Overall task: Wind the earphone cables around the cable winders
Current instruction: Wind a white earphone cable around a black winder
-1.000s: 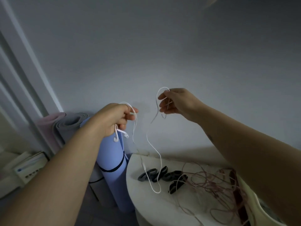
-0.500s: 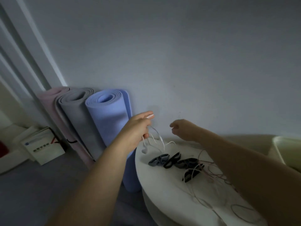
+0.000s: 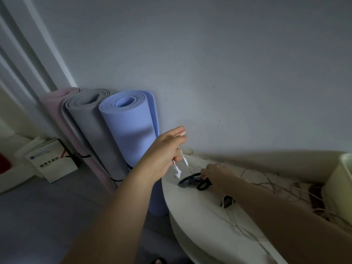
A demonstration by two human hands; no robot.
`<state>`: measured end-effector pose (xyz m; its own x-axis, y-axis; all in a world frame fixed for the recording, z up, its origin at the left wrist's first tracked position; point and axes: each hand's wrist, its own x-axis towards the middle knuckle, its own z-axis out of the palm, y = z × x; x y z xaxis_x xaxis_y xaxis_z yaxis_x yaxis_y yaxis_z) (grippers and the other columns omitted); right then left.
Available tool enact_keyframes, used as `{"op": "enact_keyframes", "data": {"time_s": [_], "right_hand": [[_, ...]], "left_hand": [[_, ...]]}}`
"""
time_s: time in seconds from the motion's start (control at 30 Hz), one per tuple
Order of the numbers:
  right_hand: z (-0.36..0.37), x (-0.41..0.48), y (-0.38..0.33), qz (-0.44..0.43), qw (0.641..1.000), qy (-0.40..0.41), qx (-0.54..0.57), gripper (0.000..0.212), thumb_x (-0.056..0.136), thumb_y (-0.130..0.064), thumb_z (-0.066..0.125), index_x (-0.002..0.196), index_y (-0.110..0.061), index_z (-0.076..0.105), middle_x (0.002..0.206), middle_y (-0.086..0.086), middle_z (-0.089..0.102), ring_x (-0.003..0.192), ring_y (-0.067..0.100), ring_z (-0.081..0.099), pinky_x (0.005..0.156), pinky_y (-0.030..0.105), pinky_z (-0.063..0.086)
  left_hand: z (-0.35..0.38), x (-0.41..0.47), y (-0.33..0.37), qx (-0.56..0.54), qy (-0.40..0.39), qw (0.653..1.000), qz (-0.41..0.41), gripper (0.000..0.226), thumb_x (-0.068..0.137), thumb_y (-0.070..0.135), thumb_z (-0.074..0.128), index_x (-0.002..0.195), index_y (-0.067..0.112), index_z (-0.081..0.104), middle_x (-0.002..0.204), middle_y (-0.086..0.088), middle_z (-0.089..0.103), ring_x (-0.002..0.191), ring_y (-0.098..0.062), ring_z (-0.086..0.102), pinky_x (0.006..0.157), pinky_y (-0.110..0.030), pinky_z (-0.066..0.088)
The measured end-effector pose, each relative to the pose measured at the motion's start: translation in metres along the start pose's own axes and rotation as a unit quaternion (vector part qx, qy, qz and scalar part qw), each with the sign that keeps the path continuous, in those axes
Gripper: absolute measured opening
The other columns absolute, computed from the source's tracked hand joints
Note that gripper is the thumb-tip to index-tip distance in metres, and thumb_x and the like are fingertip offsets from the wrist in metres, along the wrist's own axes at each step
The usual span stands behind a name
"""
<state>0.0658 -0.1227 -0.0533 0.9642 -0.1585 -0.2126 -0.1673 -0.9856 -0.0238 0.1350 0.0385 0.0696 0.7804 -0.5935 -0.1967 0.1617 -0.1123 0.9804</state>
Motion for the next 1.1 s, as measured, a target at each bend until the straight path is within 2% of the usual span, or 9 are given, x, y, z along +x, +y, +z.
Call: {"op": "enact_keyframes", "data": {"time_s": [0.1, 0.13, 0.33, 0.53, 0.7, 0.83, 0.93, 1.0, 1.1], "right_hand": [[0.0, 0.002, 0.002, 0.003, 1.0, 0.006, -0.001, 0.032, 0.091, -0.015, 0.05, 0.123, -0.022, 0.05, 0.122, 0.003, 0.05, 0.115, 0.023, 0.049, 0.088, 0.034, 0.043], [0.0, 0.002, 0.002, 0.003, 1.0, 0.006, -0.003, 0.032, 0.091, -0.015, 0.05, 0.123, -0.021, 0.051, 0.122, 0.003, 0.051, 0.115, 0.024, 0.05, 0.089, 0.035, 0.044], [-0.008, -0.007, 0.007, 0.01, 1.0, 0.022, 0.013, 0.025, 0.092, -0.013, 0.047, 0.115, -0.015, 0.056, 0.12, 0.005, 0.053, 0.109, 0.025, 0.053, 0.084, 0.033, 0.044], [-0.005, -0.009, 0.005, 0.014, 1.0, 0.008, -0.004, 0.032, 0.092, -0.018, 0.049, 0.124, -0.019, 0.048, 0.126, 0.003, 0.053, 0.118, 0.024, 0.049, 0.092, 0.034, 0.043], [-0.008, -0.013, 0.008, 0.005, 0.997, 0.067, 0.023, 0.028, 0.089, -0.017, 0.048, 0.116, -0.018, 0.052, 0.119, 0.004, 0.052, 0.113, 0.026, 0.051, 0.082, 0.031, 0.041], [-0.023, -0.026, 0.025, -0.02, 0.988, 0.144, 0.05, 0.032, 0.088, -0.023, 0.052, 0.12, -0.019, 0.054, 0.115, 0.002, 0.057, 0.111, 0.023, 0.046, 0.086, 0.031, 0.041], [-0.048, -0.045, 0.032, -0.02, 0.947, 0.268, 0.175, 0.032, 0.088, -0.023, 0.058, 0.119, -0.017, 0.059, 0.106, 0.002, 0.06, 0.102, 0.02, 0.05, 0.082, 0.022, 0.041], [-0.077, -0.061, 0.029, 0.015, 0.892, 0.329, 0.311, 0.03, 0.089, -0.019, 0.061, 0.118, -0.014, 0.06, 0.101, 0.001, 0.058, 0.09, 0.016, 0.054, 0.074, 0.011, 0.04], [-0.127, -0.096, 0.02, 0.012, 0.825, 0.346, 0.447, 0.027, 0.092, -0.022, 0.059, 0.119, -0.022, 0.06, 0.097, 0.0, 0.064, 0.081, 0.012, 0.062, 0.075, 0.023, 0.05]], "left_hand": [[0.002, -0.001, 0.003, -0.017, -0.004, 1.0, 0.003, 0.038, 0.097, 0.023, 0.056, 0.135, 0.019, 0.054, 0.102, 0.015, 0.061, 0.043, -0.006, 0.027, 0.053, -0.021, 0.032], [0.002, -0.002, 0.004, -0.03, 0.002, 1.0, 0.002, 0.036, 0.097, 0.024, 0.056, 0.133, 0.02, 0.055, 0.101, 0.017, 0.06, 0.043, -0.006, 0.027, 0.052, -0.021, 0.032], [0.008, -0.008, 0.016, -0.056, 0.01, 0.998, 0.025, 0.025, 0.097, 0.023, 0.053, 0.121, 0.027, 0.058, 0.128, 0.012, 0.059, 0.042, -0.007, 0.028, 0.048, -0.018, 0.033], [0.015, -0.012, 0.025, -0.049, 0.006, 0.998, 0.041, 0.035, 0.097, 0.02, 0.053, 0.132, 0.024, 0.054, 0.133, 0.01, 0.057, 0.041, -0.007, 0.027, 0.044, -0.016, 0.033], [0.018, -0.011, 0.027, -0.04, 0.0, 0.998, 0.05, 0.023, 0.098, 0.02, 0.053, 0.116, 0.032, 0.059, 0.132, 0.009, 0.057, 0.044, -0.008, 0.025, 0.046, -0.016, 0.032], [0.019, -0.012, 0.025, -0.034, -0.006, 0.998, 0.06, 0.024, 0.102, 0.017, 0.044, 0.106, 0.026, 0.066, 0.121, 0.005, 0.065, 0.041, -0.006, 0.023, 0.044, -0.015, 0.031], [0.021, -0.018, 0.027, 0.003, -0.012, 0.997, 0.072, 0.027, 0.103, 0.015, 0.042, 0.101, 0.024, 0.067, 0.108, 0.003, 0.07, 0.04, -0.005, 0.024, 0.045, -0.015, 0.032], [0.024, -0.024, 0.03, 0.028, -0.014, 0.996, 0.084, 0.027, 0.102, 0.013, 0.043, 0.099, 0.025, 0.067, 0.097, 0.004, 0.07, 0.041, -0.004, 0.027, 0.05, -0.017, 0.032], [0.032, -0.036, 0.042, 0.046, -0.023, 0.995, 0.082, 0.027, 0.1, 0.011, 0.044, 0.1, 0.026, 0.067, 0.093, 0.004, 0.067, 0.047, -0.004, 0.035, 0.056, -0.019, 0.034]]}}
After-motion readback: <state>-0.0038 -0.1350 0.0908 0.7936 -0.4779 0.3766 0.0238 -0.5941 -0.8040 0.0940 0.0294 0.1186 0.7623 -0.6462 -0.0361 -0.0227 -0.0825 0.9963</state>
